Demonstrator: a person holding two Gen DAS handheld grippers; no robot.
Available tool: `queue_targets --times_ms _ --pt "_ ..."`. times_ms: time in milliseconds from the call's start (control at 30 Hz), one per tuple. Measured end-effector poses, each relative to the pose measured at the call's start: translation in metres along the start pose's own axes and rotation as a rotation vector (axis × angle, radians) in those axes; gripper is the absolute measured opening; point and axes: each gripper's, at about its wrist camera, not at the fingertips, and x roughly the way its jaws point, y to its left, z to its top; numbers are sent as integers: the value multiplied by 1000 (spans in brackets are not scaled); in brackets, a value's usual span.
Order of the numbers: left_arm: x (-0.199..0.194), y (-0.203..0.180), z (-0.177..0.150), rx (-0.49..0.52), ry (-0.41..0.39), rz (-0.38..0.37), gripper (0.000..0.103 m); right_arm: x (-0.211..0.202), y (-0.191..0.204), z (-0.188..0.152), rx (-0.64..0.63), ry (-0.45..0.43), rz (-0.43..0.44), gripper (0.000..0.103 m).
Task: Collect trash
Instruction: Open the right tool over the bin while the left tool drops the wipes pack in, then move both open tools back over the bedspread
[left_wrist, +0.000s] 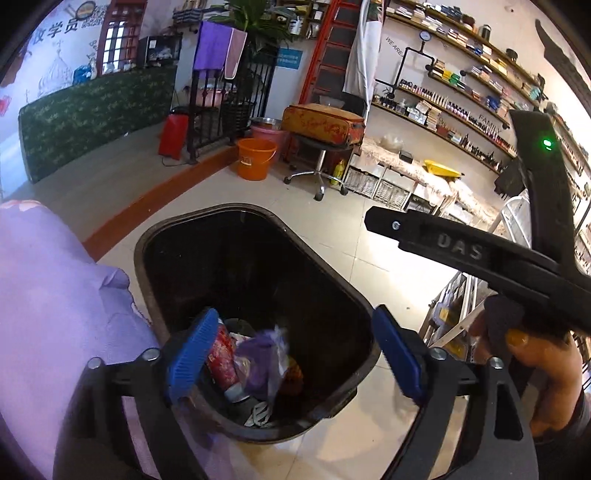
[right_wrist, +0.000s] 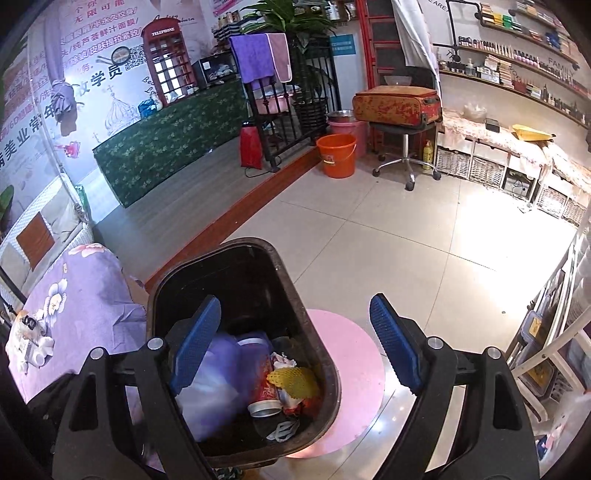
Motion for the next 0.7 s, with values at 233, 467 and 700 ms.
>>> queue_targets --times_ms 233,467,700 --pt "-24 -2 -8 49 -34 71 97 -1 1 1 -4 9 15 82" --pt "-55 13 -12 5 -63 103 97 -1 20 -2 -42 13 72 83" --pt "-86 32 -19 -40 -112 157 97 -2 51 -10 -91 49 188 84"
